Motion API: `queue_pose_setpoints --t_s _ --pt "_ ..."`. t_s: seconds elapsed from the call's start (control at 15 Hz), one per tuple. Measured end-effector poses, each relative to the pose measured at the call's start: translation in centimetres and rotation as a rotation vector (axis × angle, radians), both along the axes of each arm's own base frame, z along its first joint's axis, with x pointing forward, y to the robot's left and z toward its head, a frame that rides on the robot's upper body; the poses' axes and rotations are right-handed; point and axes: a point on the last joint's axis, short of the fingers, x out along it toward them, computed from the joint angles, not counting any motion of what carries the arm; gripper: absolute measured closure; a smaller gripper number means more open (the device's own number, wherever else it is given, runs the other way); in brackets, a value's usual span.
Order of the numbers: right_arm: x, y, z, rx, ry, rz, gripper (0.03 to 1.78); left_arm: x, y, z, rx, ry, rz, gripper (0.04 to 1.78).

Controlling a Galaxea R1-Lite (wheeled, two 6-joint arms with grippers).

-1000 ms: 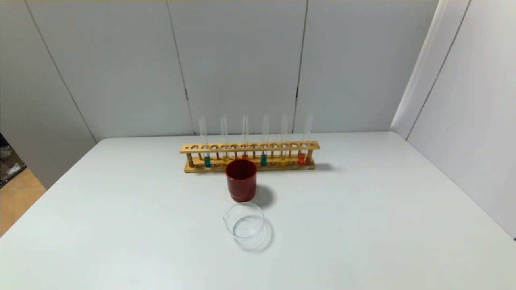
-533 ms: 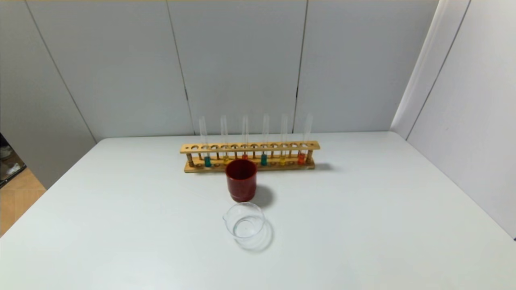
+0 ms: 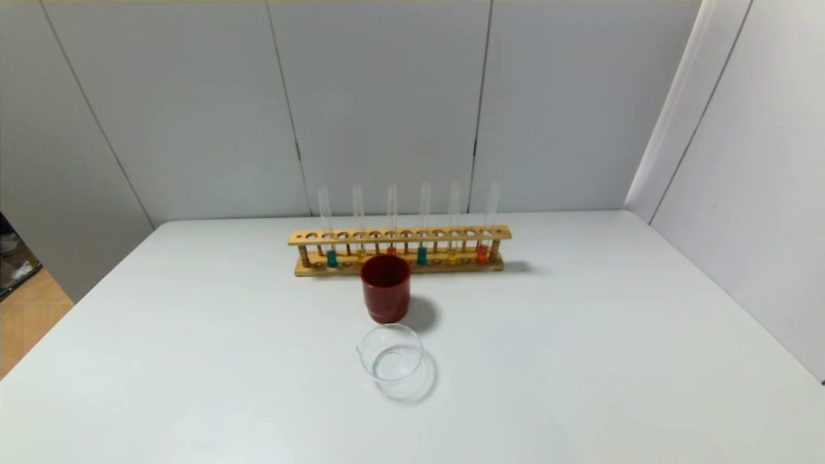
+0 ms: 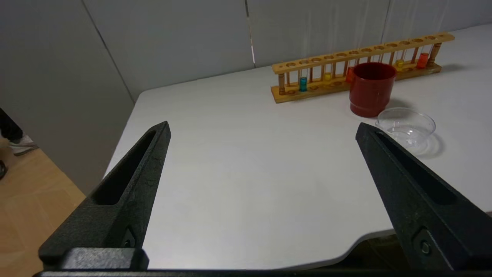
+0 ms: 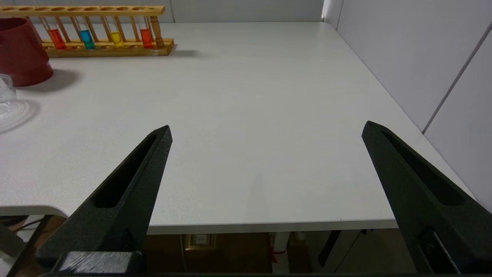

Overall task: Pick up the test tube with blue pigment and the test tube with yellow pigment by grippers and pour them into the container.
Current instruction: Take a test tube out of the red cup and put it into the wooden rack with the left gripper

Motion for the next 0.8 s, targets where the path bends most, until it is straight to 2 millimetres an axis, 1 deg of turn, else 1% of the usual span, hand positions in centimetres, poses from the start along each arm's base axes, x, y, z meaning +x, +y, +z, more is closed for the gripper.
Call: queue_pose_setpoints --t_s 0.07,0.2,0.33,0.53,0.67,0.8 --pt "0.0 0.0 0.0 0.0 0.0 0.0 0.08 0.4 0.0 1.3 0.004 0.002 0.001 0.12" --pt "0.0 0.0 0.0 0.0 0.0 0.0 0.08 1.9 0.0 4.2 0.008 0.02 0.001 0.12" --pt "0.0 0.0 0.0 0.0 0.0 0.0 0.08 4.3 0.0 7.0 0.008 0.053 0.001 0.12" --pt "0.0 0.0 0.0 0.0 0.0 0.0 0.08 9.1 0.0 10.2 0.009 0.11 -0.004 0.12" --pt "0.0 0.0 0.0 0.0 0.0 0.0 0.08 13.0 0.0 11.6 0.006 0.164 -0.003 0.12" --pt "0.0 0.0 0.0 0.0 0.0 0.0 0.08 16.8 0.0 12.2 0.002 0.213 -0.006 0.12"
